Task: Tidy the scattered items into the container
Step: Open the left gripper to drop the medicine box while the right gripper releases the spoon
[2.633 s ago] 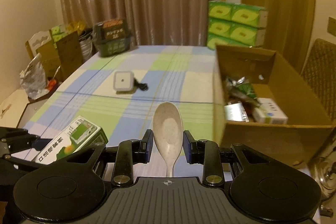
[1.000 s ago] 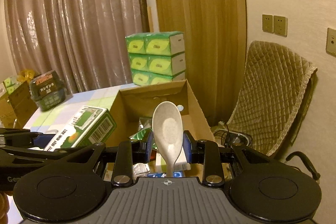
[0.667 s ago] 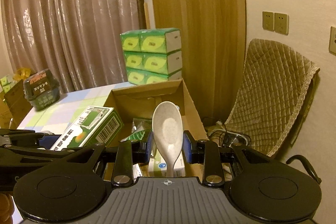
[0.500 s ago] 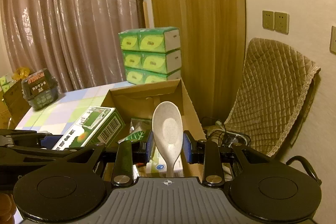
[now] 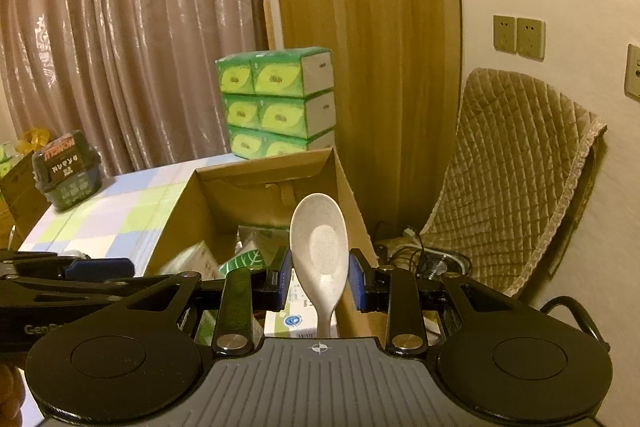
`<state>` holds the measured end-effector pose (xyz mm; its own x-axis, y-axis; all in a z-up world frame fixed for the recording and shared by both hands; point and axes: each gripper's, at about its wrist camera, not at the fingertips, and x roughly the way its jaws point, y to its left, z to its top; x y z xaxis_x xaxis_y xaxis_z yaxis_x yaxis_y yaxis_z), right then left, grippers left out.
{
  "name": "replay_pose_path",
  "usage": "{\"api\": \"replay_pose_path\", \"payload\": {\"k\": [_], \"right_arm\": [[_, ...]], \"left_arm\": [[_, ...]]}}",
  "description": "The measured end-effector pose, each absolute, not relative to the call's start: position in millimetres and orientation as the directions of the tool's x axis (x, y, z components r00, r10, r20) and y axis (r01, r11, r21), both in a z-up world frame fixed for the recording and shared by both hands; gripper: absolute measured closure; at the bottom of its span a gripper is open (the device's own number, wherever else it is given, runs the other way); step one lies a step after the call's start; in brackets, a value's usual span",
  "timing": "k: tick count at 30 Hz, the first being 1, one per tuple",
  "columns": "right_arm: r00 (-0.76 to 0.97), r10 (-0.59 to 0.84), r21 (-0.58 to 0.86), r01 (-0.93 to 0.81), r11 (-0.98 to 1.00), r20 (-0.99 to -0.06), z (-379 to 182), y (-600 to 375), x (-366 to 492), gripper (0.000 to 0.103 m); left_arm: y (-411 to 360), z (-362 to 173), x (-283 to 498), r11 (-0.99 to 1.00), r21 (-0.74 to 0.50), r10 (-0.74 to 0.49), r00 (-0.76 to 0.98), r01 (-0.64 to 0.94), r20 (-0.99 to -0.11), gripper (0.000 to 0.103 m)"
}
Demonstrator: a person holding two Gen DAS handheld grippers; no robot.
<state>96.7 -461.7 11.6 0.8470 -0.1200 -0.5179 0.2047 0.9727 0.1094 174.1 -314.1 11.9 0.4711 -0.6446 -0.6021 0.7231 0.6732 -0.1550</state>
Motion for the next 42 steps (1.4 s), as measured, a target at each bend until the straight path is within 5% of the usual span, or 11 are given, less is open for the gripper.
{"api": "replay_pose_path", "payload": {"k": [31,32,34,42], "right_arm": [[0.849,-0.088,0.112,0.17,0.979,-0.522,10,-452,127,0.075],[0.847,-0.074,0.121,0.161,0.98,-0.527,10,-453,131,0.073],[0.849,-0.077,0.121,0.163,0.979,-0.523,12,-456,133,0.032],[0.855,-0.084,0.153,0.186,0.971,-0.512,10,-465,115,0.028]], "left_arm": [[-281,5,174,0.708,-0.16,-0.615,0.489,0.688,-0.619,0.052],[-281,4,175,0.709,-0.161,-0.614,0.489,0.686,-0.62,0.052],[-278,3,175,0.712,-0.162,-0.612,0.491,0.683,-0.62,0.052],[-267,1,176,0.729,-0.169,-0.602,0.502,0.664,-0.621,0.052]]}}
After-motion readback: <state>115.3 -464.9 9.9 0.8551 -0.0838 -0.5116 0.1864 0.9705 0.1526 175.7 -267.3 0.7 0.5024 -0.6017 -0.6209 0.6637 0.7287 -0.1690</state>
